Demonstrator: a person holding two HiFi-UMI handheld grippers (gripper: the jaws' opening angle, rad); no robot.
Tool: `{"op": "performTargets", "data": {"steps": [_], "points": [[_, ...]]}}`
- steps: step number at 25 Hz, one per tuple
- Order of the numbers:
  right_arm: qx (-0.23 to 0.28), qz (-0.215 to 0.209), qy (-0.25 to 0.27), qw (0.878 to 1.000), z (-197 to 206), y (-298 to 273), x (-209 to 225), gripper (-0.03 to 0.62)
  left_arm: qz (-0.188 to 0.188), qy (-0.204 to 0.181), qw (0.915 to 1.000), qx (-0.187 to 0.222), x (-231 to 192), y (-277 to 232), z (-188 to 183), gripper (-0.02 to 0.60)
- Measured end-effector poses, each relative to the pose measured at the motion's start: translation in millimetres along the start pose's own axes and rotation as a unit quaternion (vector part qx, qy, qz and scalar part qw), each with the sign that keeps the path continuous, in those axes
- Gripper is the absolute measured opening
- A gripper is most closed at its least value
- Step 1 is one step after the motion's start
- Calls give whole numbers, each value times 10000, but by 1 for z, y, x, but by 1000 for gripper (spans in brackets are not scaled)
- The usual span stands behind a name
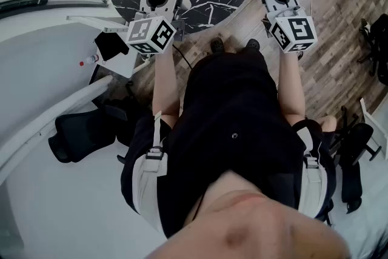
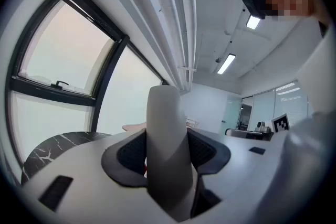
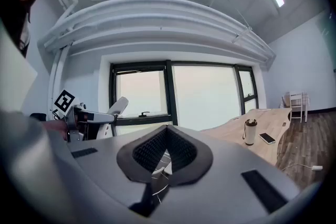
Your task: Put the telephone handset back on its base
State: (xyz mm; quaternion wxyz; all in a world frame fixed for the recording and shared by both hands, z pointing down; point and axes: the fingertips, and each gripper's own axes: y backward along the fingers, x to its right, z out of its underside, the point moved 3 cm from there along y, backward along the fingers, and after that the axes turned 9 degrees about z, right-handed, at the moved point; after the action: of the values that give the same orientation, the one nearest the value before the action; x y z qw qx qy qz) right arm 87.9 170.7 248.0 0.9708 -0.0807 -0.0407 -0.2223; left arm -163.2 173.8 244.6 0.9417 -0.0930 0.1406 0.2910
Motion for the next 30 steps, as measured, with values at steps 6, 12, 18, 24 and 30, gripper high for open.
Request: {"op": "performTargets", "data": {"steps": [6, 12, 18, 24, 30], "points": [[-7, -6, 94, 10000, -2, -7, -11, 29, 70, 27, 10000, -48, -9, 2, 1, 229], [129, -85, -103, 9998, -5, -8, -21, 29, 119, 34, 9999, -52, -13, 7, -1, 229], [173, 67, -213, 9996, -6, -2, -23, 29, 173, 51, 9998, -32, -14, 17, -1, 229], [67, 173, -202, 9996, 1, 4, -30, 29, 244, 175, 9995, -108, -20, 21, 9, 229], [-150, 168, -193, 9996, 12, 1, -35, 29, 204, 334, 9989, -265, -24, 20, 26, 229]]}}
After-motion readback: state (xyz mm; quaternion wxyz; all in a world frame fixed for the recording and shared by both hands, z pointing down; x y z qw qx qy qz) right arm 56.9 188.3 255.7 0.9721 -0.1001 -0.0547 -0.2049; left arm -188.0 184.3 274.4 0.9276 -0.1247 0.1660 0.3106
